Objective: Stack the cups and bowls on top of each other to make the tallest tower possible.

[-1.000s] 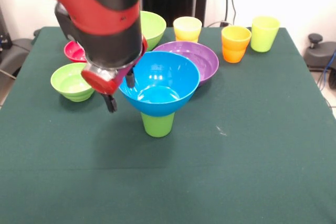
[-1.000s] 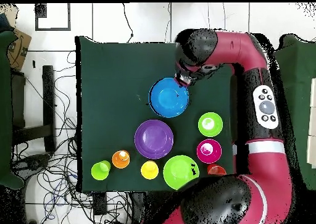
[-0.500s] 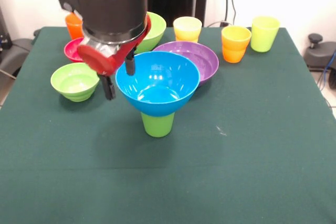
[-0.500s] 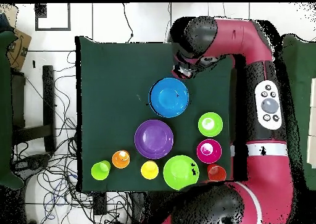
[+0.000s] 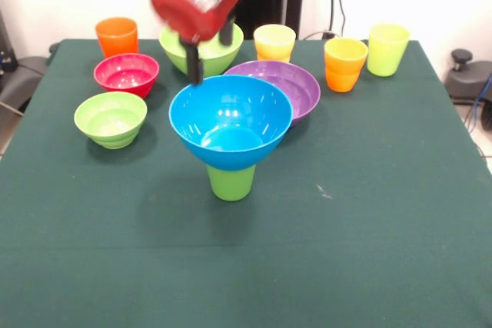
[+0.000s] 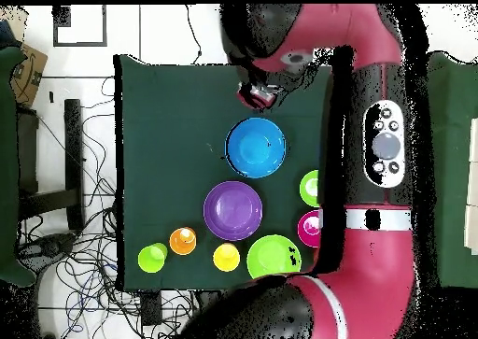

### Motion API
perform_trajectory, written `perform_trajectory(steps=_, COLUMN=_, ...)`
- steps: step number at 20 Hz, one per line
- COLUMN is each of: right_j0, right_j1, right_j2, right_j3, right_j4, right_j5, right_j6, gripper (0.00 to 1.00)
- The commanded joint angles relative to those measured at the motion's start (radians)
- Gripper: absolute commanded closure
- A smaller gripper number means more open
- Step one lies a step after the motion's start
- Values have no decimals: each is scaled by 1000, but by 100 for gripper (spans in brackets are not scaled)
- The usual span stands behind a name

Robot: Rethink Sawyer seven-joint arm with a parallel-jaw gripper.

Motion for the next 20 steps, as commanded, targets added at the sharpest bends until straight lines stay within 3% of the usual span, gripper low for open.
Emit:
perform_trajectory(steps=1, right_j0=113, right_j1=8, right_j2=34, right_j3=-272, right_j4=-185, right_j5=239, right_j6=-95, gripper=0)
perform_trajectory(steps=5, right_j0=143, right_j1=32, right_j2=77, right_j3=-358, right_j4=-228, right_j5=261, right_j6=-87, gripper=0)
perform_trajectory(steps=9, right_j0=161, right_j1=54, right_j2=106, right_j3=-384, right_j4=-233, right_j5=229, right_j6=-55, gripper=0)
perform_trajectory(steps=17, right_j0=179, right_j1=54, right_j2=22, right_j3=-220, right_j4=-91, right_j5=-4, right_j6=144, gripper=0)
perform_trajectory(steps=20, right_j0=194, right_j1=67, right_j2=9, right_j3=-216, right_j4=-80, right_j5=-32, right_j6=194, gripper=0)
